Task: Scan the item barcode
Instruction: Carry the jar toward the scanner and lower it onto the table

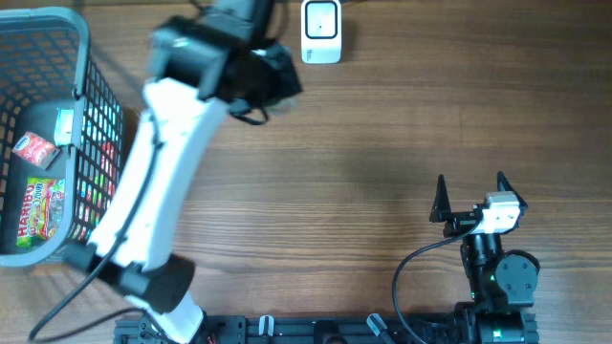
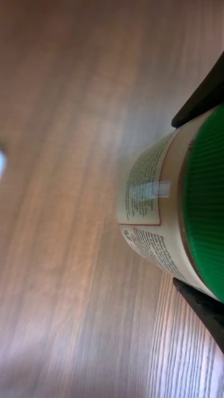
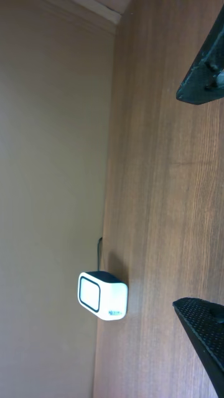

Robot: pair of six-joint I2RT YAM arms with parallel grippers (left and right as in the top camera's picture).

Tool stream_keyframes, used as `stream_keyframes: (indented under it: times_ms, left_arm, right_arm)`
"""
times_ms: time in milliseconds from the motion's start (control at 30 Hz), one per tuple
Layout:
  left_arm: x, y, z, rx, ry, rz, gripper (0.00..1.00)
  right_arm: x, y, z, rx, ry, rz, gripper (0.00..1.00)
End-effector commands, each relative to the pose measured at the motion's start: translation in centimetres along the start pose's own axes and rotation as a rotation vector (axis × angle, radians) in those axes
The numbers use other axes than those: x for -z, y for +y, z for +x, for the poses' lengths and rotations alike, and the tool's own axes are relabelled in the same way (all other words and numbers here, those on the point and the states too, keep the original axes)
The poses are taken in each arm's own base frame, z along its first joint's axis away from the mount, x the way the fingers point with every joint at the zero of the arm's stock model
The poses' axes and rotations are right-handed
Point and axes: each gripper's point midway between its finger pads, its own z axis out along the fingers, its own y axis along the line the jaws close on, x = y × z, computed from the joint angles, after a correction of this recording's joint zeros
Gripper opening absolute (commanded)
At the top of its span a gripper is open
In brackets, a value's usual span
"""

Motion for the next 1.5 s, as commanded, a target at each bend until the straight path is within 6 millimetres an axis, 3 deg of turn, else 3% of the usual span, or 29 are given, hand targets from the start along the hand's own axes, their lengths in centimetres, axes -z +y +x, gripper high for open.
stream_keyframes:
  times_ms: [0,300,433,567,1000,1467]
  left_arm:
    - [-3.4,-1.9,1.6,-0.053,0.055,-0.047,0.58]
    - [-15.1,-4.3,7.6,-0.061,0.19,-0.211,0.6]
    - [-18.9,-2.7,11.0,-0.007,0.236,-0.284,0.61]
    - [-21.4,-0.7,13.1,0.036,0.27,-0.326,0.62]
    - [-23.4,0.6,14.6,0.093,0.283,-0.338,0.63]
    - [-25.8,2.2,15.8,0.096,0.272,-0.376,0.71]
  right_arm:
    - [0.0,0.3,0.0,0.014,-0.003,-0.016,1.0]
    - [0.0,0.3,0.0,0.014,-0.003,-0.016,1.0]
    - [0.0,0.3,0.0,0.014,-0.003,-0.016,1.0]
    - [0.0,0.3,0.0,0.014,-0.003,-0.016,1.0]
    - [0.0,0.3,0.0,0.013,-0.003,-0.016,1.0]
    - [0.0,0.3,0.0,0.014,-0.003,-0.016,1.0]
